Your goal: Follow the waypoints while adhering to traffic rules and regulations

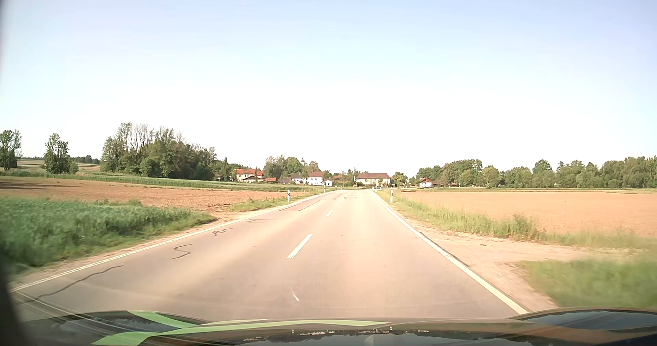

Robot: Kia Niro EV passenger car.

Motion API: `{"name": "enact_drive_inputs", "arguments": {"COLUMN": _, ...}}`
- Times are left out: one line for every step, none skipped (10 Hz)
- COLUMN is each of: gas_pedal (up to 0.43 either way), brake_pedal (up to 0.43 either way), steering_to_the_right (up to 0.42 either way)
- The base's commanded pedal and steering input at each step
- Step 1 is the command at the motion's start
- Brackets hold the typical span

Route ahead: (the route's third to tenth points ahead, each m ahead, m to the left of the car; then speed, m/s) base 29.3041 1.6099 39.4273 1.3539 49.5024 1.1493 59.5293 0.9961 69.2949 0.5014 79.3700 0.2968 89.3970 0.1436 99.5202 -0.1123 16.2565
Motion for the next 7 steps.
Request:
{"name": "enact_drive_inputs", "arguments": {"gas_pedal": 0.087, "brake_pedal": 0.0, "steering_to_the_right": 0.004}}
{"name": "enact_drive_inputs", "arguments": {"gas_pedal": 0.11, "brake_pedal": 0.0, "steering_to_the_right": 0.004}}
{"name": "enact_drive_inputs", "arguments": {"gas_pedal": 0.138, "brake_pedal": 0.0, "steering_to_the_right": 0.004}}
{"name": "enact_drive_inputs", "arguments": {"gas_pedal": 0.15, "brake_pedal": 0.0, "steering_to_the_right": 0.004}}
{"name": "enact_drive_inputs", "arguments": {"gas_pedal": 0.189, "brake_pedal": 0.0, "steering_to_the_right": 0.004}}
{"name": "enact_drive_inputs", "arguments": {"gas_pedal": 0.189, "brake_pedal": 0.0, "steering_to_the_right": 0.004}}
{"name": "enact_drive_inputs", "arguments": {"gas_pedal": 0.197, "brake_pedal": 0.0, "steering_to_the_right": 0.003}}
